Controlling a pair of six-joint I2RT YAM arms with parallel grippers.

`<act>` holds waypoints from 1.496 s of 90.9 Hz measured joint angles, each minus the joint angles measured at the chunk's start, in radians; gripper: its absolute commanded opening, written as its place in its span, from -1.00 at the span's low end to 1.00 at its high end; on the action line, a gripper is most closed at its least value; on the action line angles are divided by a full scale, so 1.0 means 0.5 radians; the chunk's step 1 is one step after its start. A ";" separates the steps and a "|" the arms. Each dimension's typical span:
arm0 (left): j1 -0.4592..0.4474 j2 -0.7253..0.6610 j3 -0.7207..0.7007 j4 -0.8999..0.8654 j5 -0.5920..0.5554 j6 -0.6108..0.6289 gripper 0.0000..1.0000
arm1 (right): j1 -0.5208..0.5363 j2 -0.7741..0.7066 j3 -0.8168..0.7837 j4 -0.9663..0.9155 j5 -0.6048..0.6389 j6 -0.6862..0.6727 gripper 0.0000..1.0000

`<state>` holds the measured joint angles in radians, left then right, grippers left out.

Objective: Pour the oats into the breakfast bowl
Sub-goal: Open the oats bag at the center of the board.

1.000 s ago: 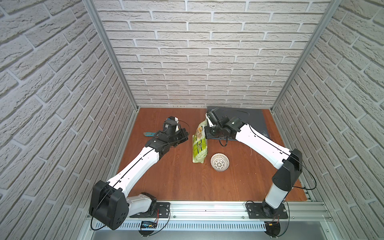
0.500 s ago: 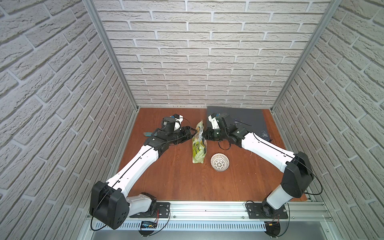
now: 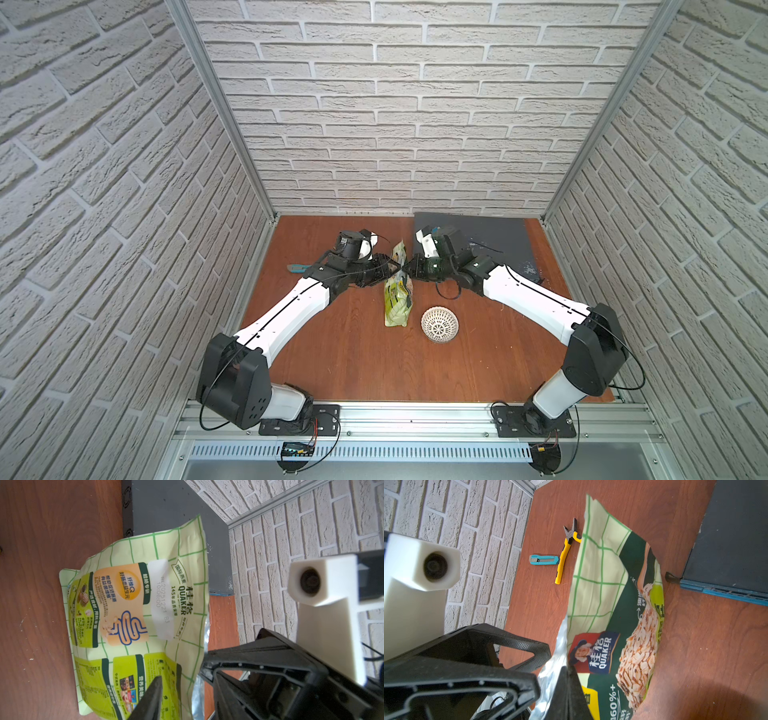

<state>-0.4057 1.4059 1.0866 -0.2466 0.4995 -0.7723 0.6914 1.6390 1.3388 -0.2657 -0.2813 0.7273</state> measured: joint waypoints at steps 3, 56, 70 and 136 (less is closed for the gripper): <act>-0.001 0.015 0.005 -0.002 -0.001 0.006 -0.30 | 0.000 -0.001 0.000 -0.001 0.001 -0.002 -0.93; -0.069 0.123 0.023 -0.024 -0.076 0.098 -0.68 | 0.001 -0.001 0.009 -0.091 0.022 -0.069 -0.93; -0.101 0.141 0.045 -0.014 -0.078 0.098 -1.00 | 0.002 0.000 0.024 -0.146 0.053 -0.094 -0.93; -0.129 0.114 0.047 0.025 -0.087 0.029 -1.00 | 0.024 0.039 0.326 -0.342 0.193 -0.160 -0.26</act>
<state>-0.4702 1.4631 1.1099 -0.2340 0.4561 -0.7578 0.7036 1.6585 1.5017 -0.4366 -0.1848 0.6472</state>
